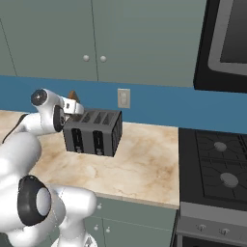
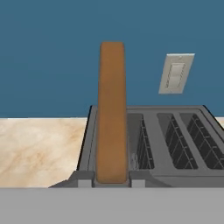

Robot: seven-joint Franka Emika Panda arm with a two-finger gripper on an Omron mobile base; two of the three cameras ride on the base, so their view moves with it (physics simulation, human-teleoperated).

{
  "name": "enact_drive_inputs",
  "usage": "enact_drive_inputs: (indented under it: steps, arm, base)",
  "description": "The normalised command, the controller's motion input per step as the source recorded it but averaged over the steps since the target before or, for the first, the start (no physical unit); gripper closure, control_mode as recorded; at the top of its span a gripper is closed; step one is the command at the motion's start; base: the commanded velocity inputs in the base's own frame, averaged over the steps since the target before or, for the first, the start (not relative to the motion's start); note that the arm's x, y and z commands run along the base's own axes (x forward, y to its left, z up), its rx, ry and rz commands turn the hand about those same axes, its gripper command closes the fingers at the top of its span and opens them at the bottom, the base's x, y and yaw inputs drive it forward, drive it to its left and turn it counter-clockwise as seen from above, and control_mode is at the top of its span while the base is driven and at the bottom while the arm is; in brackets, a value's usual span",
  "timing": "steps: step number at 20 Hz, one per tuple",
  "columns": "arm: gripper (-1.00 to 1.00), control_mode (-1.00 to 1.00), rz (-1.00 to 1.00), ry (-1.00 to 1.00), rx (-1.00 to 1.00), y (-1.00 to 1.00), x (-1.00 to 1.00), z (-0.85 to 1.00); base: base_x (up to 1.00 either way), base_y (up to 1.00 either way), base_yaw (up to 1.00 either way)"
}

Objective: Start the toaster. Once the lever pops up, take the bread to the plate on the dining counter.

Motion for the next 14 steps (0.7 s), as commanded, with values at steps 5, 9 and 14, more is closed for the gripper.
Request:
enact_drive_inputs:
  steps: [5, 9, 14]
  arm:
    - [1.00, -1.00, 0.00, -0.03, 0.00, -0.16, -0.95, 0.43]
    - [1.00, -1.00, 0.00, 0.00, 0.00, -0.15, -0.97, 0.16]
    - [1.00, -1.00, 0.00, 0.00, 0.00, -0.37, -0.69, 0.04]
  base:
    - [0.00, 0.00, 0.00]
    - [0.00, 0.00, 0.00]
    - [0.00, 0.00, 0.00]
